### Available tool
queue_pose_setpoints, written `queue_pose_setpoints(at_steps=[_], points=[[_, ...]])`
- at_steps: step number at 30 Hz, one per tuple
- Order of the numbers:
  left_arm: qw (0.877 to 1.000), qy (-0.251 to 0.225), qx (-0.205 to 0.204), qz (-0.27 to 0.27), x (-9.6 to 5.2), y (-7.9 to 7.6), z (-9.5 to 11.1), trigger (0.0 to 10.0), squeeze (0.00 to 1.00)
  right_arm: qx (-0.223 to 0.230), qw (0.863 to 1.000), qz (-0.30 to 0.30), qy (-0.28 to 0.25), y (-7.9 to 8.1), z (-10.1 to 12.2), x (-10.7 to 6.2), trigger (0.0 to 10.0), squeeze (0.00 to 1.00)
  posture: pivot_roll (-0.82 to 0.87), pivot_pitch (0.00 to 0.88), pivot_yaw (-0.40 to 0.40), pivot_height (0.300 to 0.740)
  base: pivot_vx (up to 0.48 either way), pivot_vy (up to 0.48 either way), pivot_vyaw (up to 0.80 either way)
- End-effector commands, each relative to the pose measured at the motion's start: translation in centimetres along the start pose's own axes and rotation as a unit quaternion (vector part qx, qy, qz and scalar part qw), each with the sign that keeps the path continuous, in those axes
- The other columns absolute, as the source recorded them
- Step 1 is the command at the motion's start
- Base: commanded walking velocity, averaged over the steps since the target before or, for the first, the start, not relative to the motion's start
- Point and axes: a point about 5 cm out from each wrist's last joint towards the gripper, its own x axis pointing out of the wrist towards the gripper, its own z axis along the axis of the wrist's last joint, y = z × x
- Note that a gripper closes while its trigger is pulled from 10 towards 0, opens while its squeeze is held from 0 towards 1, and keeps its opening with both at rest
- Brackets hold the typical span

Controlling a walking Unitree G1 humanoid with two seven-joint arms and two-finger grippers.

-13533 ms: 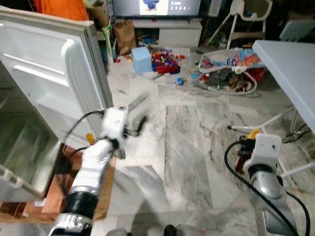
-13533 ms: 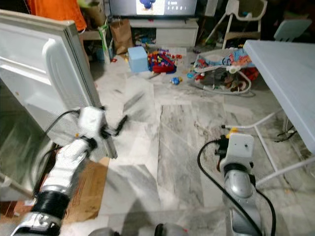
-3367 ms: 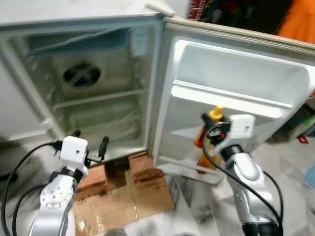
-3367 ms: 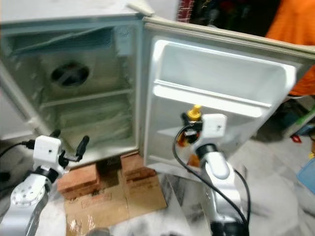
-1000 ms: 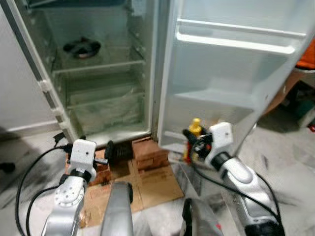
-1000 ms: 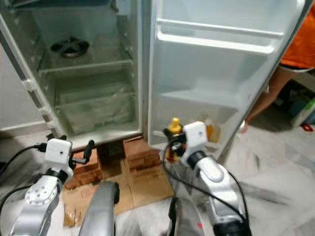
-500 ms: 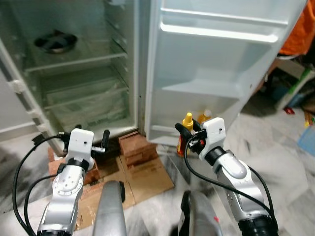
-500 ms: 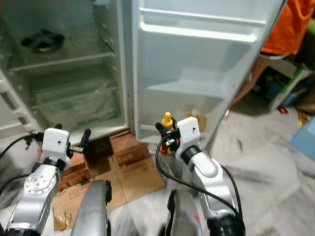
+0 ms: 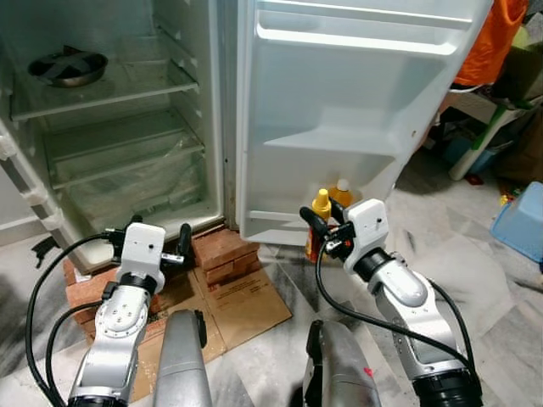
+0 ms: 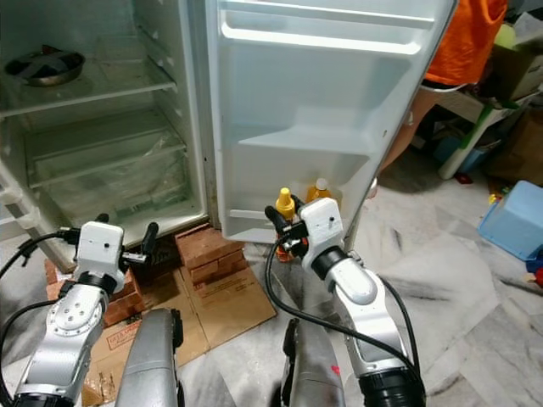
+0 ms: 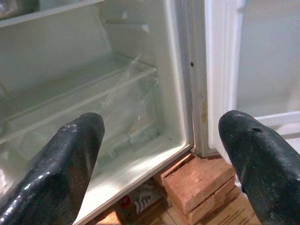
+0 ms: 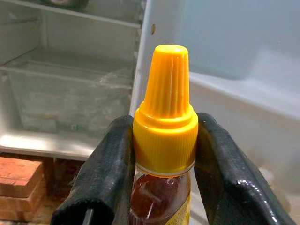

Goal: Restocking fridge

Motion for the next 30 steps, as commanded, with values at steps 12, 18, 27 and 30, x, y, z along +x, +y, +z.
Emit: queue_pose_setpoints(at_steps=[12, 18, 27, 30], points=[[1.000, -0.006, 0.003, -0.001, 0.18, 0.09, 0.12, 10.0, 0.00, -0.019, 0.999, 0.010, -0.029, 0.10, 1.10, 0.48, 10.0, 0.00, 0.07, 0.000, -0.072, 0.553, 0.425, 0.000, 0.00], [1.000, -0.005, 0.004, -0.002, 0.20, 0.06, 0.10, 10.0, 0.00, -0.021, 0.999, 0.011, -0.031, 0.13, 1.16, 0.54, 10.0, 0.00, 0.07, 0.000, -0.071, 0.553, 0.428, 0.000, 0.00], [1.000, 0.006, -0.004, 0.016, 0.20, 0.18, -0.03, 10.0, 0.00, -0.021, 0.999, 0.016, -0.031, 0.27, 1.03, 0.47, 10.0, 0.00, 0.08, 0.000, -0.071, 0.553, 0.168, 0.000, 0.00], [1.000, 0.016, 0.005, 0.021, 0.09, 0.30, -0.23, 10.0, 0.00, -0.020, 0.999, 0.018, -0.030, 0.33, 1.00, 0.54, 10.0, 0.00, 0.08, 0.000, -0.074, 0.553, 0.000, 0.000, 0.00]])
